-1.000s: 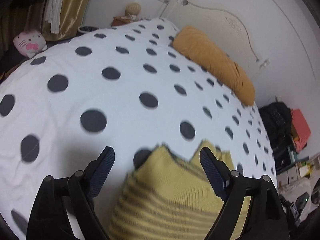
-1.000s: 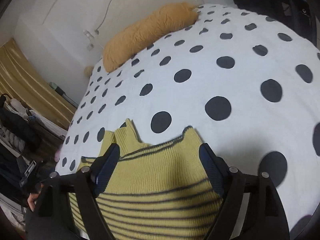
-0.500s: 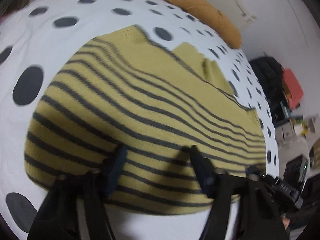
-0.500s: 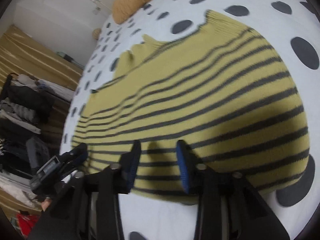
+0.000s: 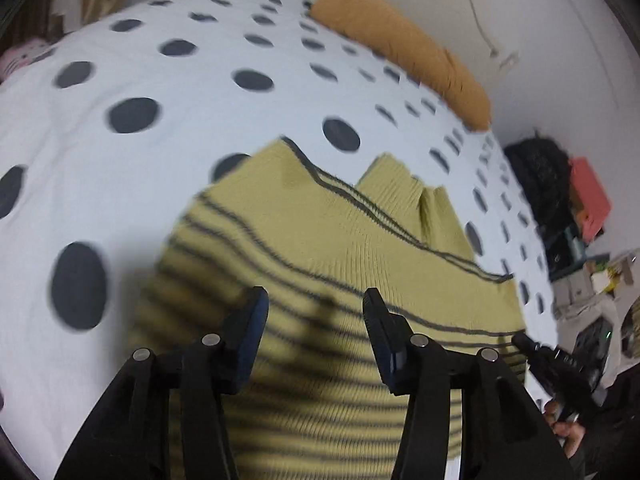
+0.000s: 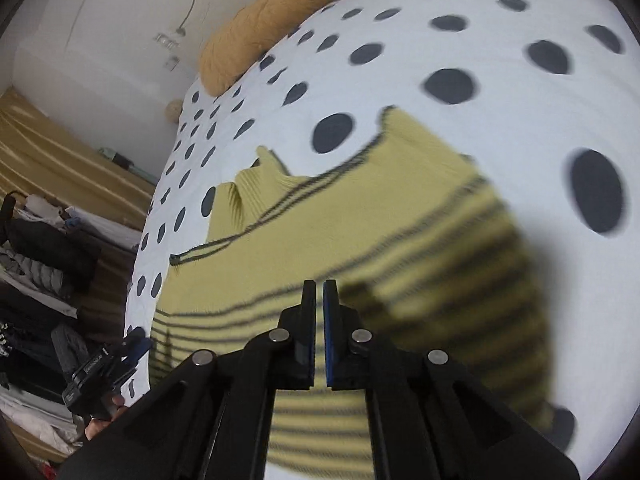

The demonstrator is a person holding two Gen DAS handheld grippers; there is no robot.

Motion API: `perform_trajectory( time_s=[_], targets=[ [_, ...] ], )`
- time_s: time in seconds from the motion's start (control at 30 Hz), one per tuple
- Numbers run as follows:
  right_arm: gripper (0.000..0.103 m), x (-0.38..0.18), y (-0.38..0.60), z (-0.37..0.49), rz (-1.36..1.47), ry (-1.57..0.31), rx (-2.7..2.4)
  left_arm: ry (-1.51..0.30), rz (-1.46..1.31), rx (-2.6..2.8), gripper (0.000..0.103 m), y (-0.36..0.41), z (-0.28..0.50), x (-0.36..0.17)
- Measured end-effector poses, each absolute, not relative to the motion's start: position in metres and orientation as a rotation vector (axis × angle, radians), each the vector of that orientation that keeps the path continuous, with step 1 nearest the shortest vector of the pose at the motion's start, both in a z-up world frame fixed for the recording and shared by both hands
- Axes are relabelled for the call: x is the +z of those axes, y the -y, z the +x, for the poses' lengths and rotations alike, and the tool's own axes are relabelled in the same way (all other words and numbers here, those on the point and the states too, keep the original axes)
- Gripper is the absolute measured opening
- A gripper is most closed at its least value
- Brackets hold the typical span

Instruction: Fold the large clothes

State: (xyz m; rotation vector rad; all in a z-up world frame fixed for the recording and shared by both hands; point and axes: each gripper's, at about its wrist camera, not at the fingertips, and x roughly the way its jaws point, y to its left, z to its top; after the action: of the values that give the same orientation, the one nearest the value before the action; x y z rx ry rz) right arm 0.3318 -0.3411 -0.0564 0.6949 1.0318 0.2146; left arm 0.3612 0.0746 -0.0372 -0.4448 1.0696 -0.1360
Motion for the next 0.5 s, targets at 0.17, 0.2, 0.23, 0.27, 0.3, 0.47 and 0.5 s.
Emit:
perform_trajectory(
  time_s=[0.17, 0.2, 0.23, 0.27, 0.3, 0.47, 0.5],
  targets=[
    [0.000, -0.097, 0.333, 0.392, 0.642, -1.167, 0.121, -1.155, -0.229, -0.007, 0.034, -0.057, 0.425, -0.076],
    [0.000, -0.102, 0.338, 0.398, 0.636, -1.171, 0.105, -1.150, -0.201, 0.020, 0.030, -0.060, 0.434, -0.080],
    [0.000, -0.104, 0.344, 0.403, 0.621, -1.168, 0.079, -1.153, -0.215, 0.032, 0.027, -0.066, 0.440, -0.082],
    [0.000, -0.105, 0.350, 0.407, 0.603, -1.163, 0.056, -1.157, -0.241, 0.038, 0.022, -0.073, 0.445, -0.084],
    [0.000, -0.105, 0.356, 0.410, 0.602, -1.163, 0.046, -1.160, -0.275, 0.050, 0.020, -0.081, 0.448, -0.084],
    [0.000, -0.071, 0.355, 0.387, 0.549, -1.102, 0.057, -1.119, -0.322, 0.094, 0.017, -0.098, 0.419, -0.051],
    [0.000, -0.056, 0.349, 0.370, 0.541, -1.065, 0.111, -1.077, -0.328, 0.090, 0.025, -0.100, 0.398, -0.037]
  ],
)
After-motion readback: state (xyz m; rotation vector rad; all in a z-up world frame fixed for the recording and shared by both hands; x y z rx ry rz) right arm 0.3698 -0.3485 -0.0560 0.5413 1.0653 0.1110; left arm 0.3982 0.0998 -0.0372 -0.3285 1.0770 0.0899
